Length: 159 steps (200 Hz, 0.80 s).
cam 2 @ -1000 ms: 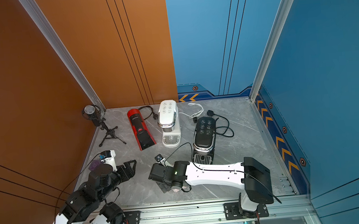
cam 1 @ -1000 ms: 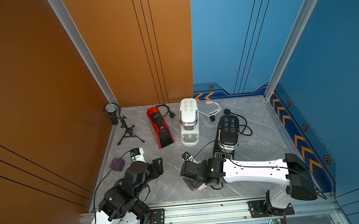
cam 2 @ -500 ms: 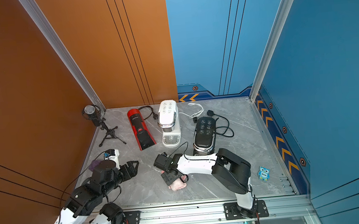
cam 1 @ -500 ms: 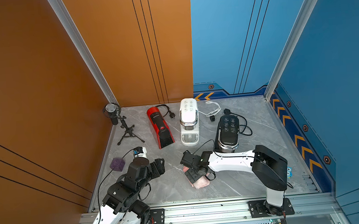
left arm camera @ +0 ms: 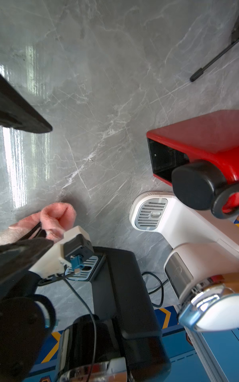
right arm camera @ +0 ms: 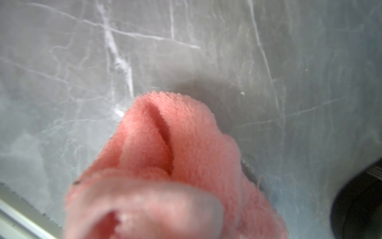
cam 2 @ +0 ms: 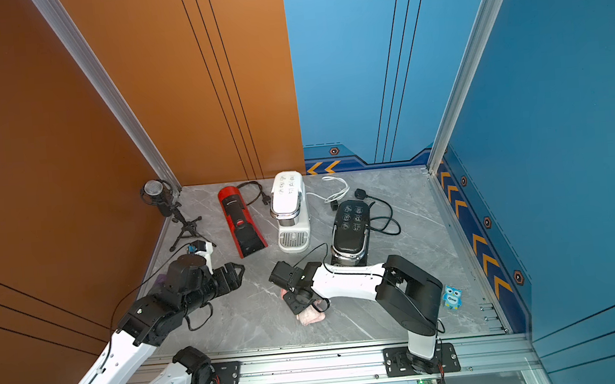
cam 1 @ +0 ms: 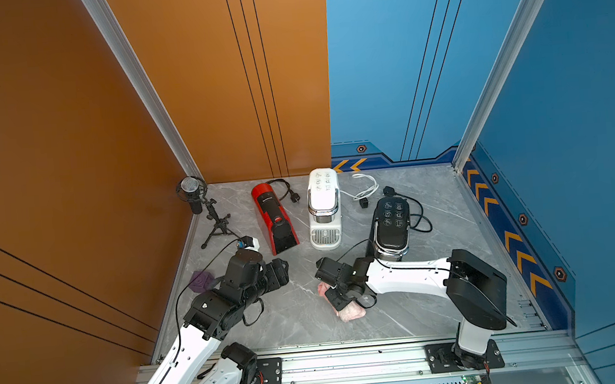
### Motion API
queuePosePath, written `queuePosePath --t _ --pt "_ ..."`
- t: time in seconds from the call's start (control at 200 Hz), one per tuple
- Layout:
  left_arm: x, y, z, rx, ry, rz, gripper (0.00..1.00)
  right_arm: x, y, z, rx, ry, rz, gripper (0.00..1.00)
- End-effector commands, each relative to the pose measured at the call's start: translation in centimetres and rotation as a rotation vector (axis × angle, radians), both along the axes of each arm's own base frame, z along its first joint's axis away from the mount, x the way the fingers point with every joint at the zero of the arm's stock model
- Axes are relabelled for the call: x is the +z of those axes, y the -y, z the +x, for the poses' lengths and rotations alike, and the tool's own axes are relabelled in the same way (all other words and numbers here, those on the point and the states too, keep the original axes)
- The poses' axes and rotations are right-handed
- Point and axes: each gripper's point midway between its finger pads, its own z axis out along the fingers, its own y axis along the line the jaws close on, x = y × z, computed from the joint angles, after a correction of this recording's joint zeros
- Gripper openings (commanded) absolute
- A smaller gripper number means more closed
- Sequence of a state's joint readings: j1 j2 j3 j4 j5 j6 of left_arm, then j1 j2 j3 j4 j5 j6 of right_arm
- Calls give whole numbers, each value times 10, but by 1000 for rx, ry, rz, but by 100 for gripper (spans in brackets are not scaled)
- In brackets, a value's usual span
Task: Wipe the surface of a coffee machine
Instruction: Pick up the cleaning item at the center of the board, then wipe the dirt from the surface of the coffee machine.
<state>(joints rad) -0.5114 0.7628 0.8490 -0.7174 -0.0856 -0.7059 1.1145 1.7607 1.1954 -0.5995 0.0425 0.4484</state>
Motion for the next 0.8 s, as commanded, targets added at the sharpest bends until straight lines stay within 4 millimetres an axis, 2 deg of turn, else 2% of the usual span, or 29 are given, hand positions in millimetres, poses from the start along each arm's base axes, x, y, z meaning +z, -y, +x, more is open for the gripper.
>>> queuePosePath --t 0.0,0.145,0.18,0.19,0.205,0.255,0.3,0.38,0.43,0.63,0.746,0.761,0.791 --pt "29 13 10 -54 54 -23 80 87 11 13 -42 156 52 0" --pt "55 24 18 -79 90 -51 79 180 41 25 -127 315 156 0" --pt "53 27 19 -89 77 -49 79 199 53 28 -152 354 166 0" --pt "63 30 20 -93 95 -62 79 204 57 29 -160 369 165 0" --pt "66 33 21 -101 99 -67 79 213 63 31 -174 390 166 0" --pt "71 45 24 -136 100 -76 78 231 90 39 -230 448 143 0" --pt "73 59 26 -167 94 -72 78 240 112 45 -276 470 140 0" --pt "77 85 29 -229 109 -36 78 238 148 56 -361 448 152 0" --pt "80 102 31 -260 121 -24 78 231 161 61 -387 418 164 0" --pt "70 162 41 -362 93 -41 79 204 161 72 -394 314 210 0" --pt "69 178 50 -370 84 -30 81 183 156 75 -409 271 210 0" --pt "70 179 51 -368 87 -29 82 181 164 80 -441 277 206 0" --pt "70 181 53 -367 89 -24 83 178 167 82 -457 281 208 0"
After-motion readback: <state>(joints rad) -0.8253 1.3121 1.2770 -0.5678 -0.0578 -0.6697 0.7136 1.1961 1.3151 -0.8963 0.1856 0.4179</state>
